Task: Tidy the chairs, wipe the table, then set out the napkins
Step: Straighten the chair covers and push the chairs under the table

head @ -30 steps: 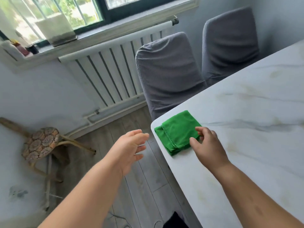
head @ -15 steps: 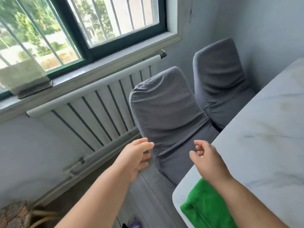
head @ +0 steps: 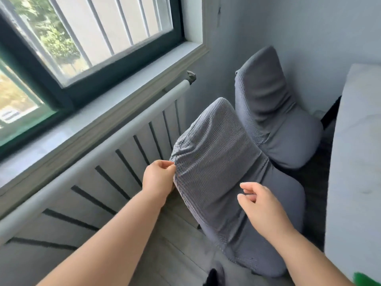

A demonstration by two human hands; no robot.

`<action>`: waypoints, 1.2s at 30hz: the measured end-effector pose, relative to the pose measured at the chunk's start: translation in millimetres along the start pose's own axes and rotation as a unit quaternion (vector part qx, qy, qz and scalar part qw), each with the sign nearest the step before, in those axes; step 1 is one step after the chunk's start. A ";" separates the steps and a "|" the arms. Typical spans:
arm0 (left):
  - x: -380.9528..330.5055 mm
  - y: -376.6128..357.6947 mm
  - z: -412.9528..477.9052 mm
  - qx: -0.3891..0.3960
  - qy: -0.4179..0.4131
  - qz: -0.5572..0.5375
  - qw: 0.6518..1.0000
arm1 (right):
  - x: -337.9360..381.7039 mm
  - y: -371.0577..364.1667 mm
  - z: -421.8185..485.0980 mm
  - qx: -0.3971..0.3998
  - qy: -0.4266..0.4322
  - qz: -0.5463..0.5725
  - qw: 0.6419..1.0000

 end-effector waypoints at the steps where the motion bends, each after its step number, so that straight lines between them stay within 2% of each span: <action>1: -5.5 -2.2 18.5 -0.005 -0.008 0.029 1.000 | 2.1 -6.2 13.4 -0.004 -0.004 -0.001 1.000; 5: -10.4 -15.6 76.1 0.015 -0.009 0.132 0.991 | 14.4 -33.7 66.1 0.002 -0.014 -0.003 1.000; 11: -17.7 -25.4 115.7 0.144 -0.046 0.226 0.962 | 50.0 -76.5 111.9 0.025 -0.032 -0.017 0.999; 14: -7.2 -25.4 130.5 0.246 -0.015 0.312 0.918 | 70.9 -97.7 120.2 0.040 -0.036 -0.012 0.998; 16: 1.0 -20.7 147.1 0.269 -0.026 0.406 0.873 | 80.2 -111.3 120.9 0.040 -0.045 -0.003 0.998; 17: 2.6 -19.4 153.0 0.268 -0.030 0.426 0.864 | 81.2 -115.5 119.6 0.036 -0.051 0.004 0.998; 19: -6.3 -21.0 163.1 0.273 -0.059 0.424 0.861 | 80.9 -123.0 114.0 0.010 -0.086 0.029 0.996; 20: -16.8 -24.5 166.0 0.272 -0.074 0.395 0.875 | 76.8 -124.5 110.9 -0.007 -0.110 0.042 0.993; 22: -34.6 -38.3 168.7 0.322 -0.041 0.278 0.904 | 62.1 -128.7 102.2 -0.051 -0.169 0.072 0.982; 23: -41.6 -48.6 166.1 0.369 -0.005 0.223 0.902 | 54.5 -131.0 97.3 -0.070 -0.199 0.090 0.973; 25: -52.0 -71.9 157.6 0.455 0.050 0.165 0.874 | 37.2 -137.9 84.8 -0.116 -0.265 0.148 0.946; 27: -57.2 -94.4 147.1 0.492 0.076 0.159 0.852 | 21.2 -146.4 64.9 -0.170 -0.341 0.224 0.897; 29: -58.9 -111.9 140.9 0.476 0.059 0.193 0.856 | 9.0 -153.9 42.1 -0.218 -0.411 0.298 0.834; 31: -58.3 -117.3 144.3 0.450 0.048 0.217 0.865 | 5.5 -164.3 28.5 -0.227 -0.459 0.359 0.780; 34: -48.1 -124.0 147.8 0.470 0.114 0.220 0.847 | 2.7 -180.7 20.1 -0.229 -0.499 0.421 0.722; 36: -45.2 -123.9 144.3 0.464 0.126 0.257 0.838 | 0.6 -190.8 21.0 -0.241 -0.506 0.465 0.685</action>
Point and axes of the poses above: each hand's wrist, its own z-axis towards the middle knuckle, its own y-axis out of the back of the hand, x = y × z, the point moved 7 cm from there along z, towards the middle knuckle, and after that the axes turned 10 degrees about y, right-handed, at the moved point
